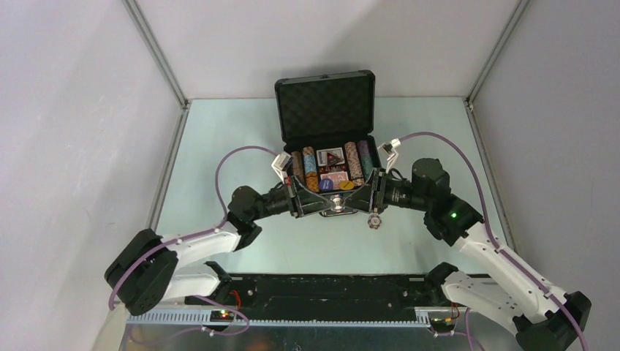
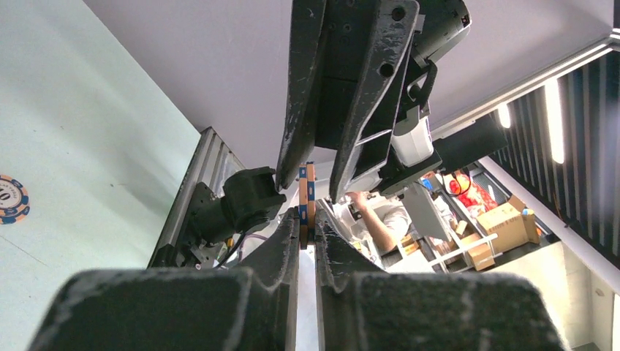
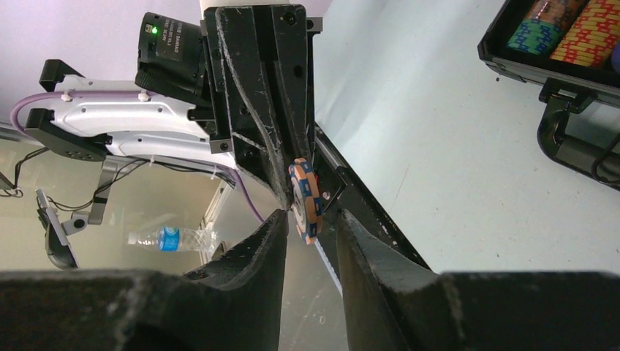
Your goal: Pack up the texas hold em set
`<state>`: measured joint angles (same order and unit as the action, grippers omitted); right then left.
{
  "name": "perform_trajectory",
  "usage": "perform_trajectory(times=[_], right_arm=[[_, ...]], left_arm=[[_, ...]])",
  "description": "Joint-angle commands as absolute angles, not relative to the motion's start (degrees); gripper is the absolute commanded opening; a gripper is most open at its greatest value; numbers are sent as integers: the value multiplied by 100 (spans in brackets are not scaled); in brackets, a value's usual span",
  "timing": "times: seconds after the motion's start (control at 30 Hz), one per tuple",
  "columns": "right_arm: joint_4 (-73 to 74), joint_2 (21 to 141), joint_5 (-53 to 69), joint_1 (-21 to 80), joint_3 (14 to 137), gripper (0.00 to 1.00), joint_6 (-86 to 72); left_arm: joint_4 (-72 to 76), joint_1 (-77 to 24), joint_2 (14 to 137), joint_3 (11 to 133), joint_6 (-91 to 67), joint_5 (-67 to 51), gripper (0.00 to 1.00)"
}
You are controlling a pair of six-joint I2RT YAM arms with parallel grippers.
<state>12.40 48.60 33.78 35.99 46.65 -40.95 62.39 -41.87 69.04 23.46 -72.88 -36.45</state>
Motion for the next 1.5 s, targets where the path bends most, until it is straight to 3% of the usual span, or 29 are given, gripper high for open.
perform_trajectory(times=[0.0, 0.27, 0.5, 0.57, 0.63, 0.67, 0.8, 0.97, 1.07, 1.17, 1.3, 1.47], right_arm=[[867, 4939, 3577, 3585, 4628, 34, -4140], [611, 4975, 3762, 3585, 4542, 23, -4217], [520, 4977, 3841, 3581, 4526, 0, -4198], [477, 4968, 3841, 3581, 4526, 0, -4182], [443, 4936, 3821, 3568, 4526, 0, -4168], [443, 4916, 3766, 3564, 4526, 0, -4163], [485, 4788, 3643, 3480, 4526, 0, -4107], [770, 4556, 3396, 3264, 4537, 0, -3907], [1243, 4365, 2539, 3168, 4559, 0, -3396], [1562, 4412, 1659, 3208, 4549, 0, -2354], [1552, 4813, 1357, 3219, 4553, 0, -1076], [1231, 5314, 1603, 3152, 4572, 0, 1025]], left_arm=[[6416, -4188, 6739, 2549, -7198, -3725, 0], [6409, -4199, 6745, 2540, -7205, -3727, 0], [6413, -4195, 6798, 2604, -7237, -3802, 2], [6415, -4195, 6802, 2622, -7231, -3840, 8], [6415, -4186, 6792, 2623, -7230, -3863, 21], [6416, -4178, 6782, 2621, -7232, -3869, 35], [6381, -4098, 6697, 2619, -7233, -3911, 66], [6186, -3832, 6537, 2608, -7201, -3992, 76], [5490, -3596, 6234, 2575, -6936, -4016, 77], [3312, -3388, 5625, 2784, -6148, -3751, 77], [896, -3325, 5050, 3390, -4777, -2797, 78], [-530, -3019, 4749, 3955, -4076, -2488, 78]])
